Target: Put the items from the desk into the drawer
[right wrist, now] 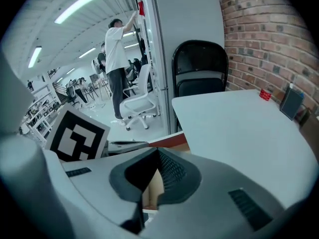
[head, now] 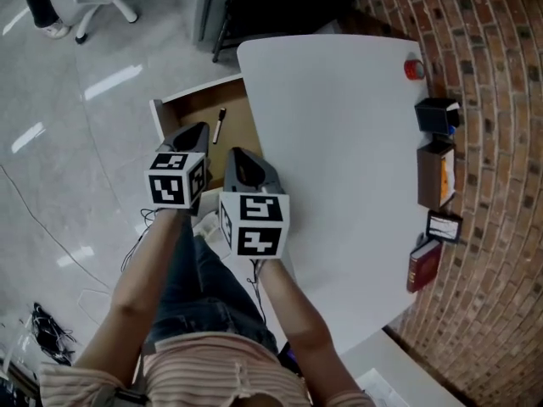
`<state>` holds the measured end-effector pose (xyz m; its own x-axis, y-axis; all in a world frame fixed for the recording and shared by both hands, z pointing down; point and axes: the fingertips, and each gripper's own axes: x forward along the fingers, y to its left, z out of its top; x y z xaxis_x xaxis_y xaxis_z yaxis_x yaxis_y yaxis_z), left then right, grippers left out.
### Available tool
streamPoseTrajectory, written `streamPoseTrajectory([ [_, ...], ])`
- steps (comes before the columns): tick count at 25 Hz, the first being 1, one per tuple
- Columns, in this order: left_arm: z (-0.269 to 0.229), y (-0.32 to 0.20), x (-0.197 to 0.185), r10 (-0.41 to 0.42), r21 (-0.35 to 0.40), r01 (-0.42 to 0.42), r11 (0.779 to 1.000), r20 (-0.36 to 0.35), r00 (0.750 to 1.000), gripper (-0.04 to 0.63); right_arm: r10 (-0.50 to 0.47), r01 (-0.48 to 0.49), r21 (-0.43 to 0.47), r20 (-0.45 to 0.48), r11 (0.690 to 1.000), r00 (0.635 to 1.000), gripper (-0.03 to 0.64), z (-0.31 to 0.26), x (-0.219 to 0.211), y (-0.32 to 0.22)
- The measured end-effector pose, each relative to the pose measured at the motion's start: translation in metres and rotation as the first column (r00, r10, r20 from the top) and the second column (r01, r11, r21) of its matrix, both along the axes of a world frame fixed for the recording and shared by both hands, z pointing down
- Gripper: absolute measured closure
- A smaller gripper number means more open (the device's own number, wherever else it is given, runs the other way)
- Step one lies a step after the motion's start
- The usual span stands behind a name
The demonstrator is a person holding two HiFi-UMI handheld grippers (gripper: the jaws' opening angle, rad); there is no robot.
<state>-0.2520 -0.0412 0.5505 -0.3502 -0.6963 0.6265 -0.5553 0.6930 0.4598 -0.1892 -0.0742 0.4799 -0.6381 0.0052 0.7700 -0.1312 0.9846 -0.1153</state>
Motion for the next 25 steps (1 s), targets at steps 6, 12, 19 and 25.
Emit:
streamPoseTrajectory([
  [6, -0.056, 0.003, 0.017, 0.040, 0.045, -0.044, 0.998, 0.077, 0.996, 0.586, 0.015, -0.015, 0.002, 0.109, 1.000, 0.994, 0.600, -0.044, 0.002, -0.004],
  [12, -0.115, 0.007, 0.022, 0.061, 0.075, -0.075, 0.994, 0.184, 0.981, 0.586, 0.040, -0.039, -0.009, 0.211, 0.999, 0.977, 0.600, -0.089, 0.011, -0.013],
  [19, -0.173, 0.007, 0.034, 0.097, 0.111, -0.132, 0.985, 0.275, 0.957, 0.586, 0.079, -0.078, -0.018, 0.315, 0.997, 0.946, 0.600, -0.134, 0.035, -0.031],
  [25, -0.202, 0.006, 0.053, 0.145, 0.132, -0.199, 0.971, 0.335, 0.931, 0.586, 0.123, -0.125, -0.020, 0.391, 0.992, 0.912, 0.600, -0.160, 0.058, -0.043],
])
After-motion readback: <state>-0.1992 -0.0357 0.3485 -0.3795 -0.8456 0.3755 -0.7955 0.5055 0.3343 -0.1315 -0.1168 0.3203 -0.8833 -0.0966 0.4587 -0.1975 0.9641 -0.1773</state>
